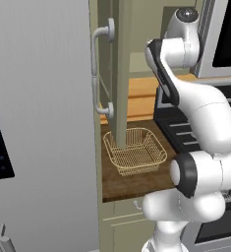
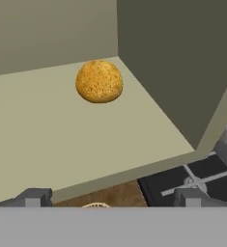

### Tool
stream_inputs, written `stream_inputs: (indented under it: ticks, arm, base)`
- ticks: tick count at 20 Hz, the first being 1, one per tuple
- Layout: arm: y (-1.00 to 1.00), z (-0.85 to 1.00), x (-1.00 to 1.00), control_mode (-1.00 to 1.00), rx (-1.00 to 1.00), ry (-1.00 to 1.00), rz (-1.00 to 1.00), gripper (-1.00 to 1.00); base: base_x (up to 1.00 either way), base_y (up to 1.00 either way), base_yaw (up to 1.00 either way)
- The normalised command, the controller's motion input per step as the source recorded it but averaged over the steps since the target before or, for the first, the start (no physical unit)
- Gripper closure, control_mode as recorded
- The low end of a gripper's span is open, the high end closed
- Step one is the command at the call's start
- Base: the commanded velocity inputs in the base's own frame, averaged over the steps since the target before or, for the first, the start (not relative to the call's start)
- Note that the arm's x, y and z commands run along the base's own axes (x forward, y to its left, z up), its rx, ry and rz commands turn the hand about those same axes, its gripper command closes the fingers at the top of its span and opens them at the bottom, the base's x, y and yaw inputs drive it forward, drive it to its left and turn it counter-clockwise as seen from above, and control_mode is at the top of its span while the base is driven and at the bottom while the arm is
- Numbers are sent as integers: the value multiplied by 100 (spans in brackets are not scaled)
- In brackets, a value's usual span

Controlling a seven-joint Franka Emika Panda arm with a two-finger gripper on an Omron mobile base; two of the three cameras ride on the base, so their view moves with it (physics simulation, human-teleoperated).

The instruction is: Open the cabinet, pick up the bread from the cabinet and place it in the basket. Then move the basket to the dining counter.

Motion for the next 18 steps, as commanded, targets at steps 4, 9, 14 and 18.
stream_inputs:
  ticks: [4,9,14,18]
  arm:
    - [0,-1,38,-100,0,0,0,-100]
    - [0,-17,32,-100,0,0,0,-100]
    - [0,-18,29,-100,0,0,0,-100]
    - [-1,-5,29,-100,0,0,0,-100]
  base:
    - [0,0,0]
    - [0,0,0]
    - [0,0,0]
    - [0,0,0]
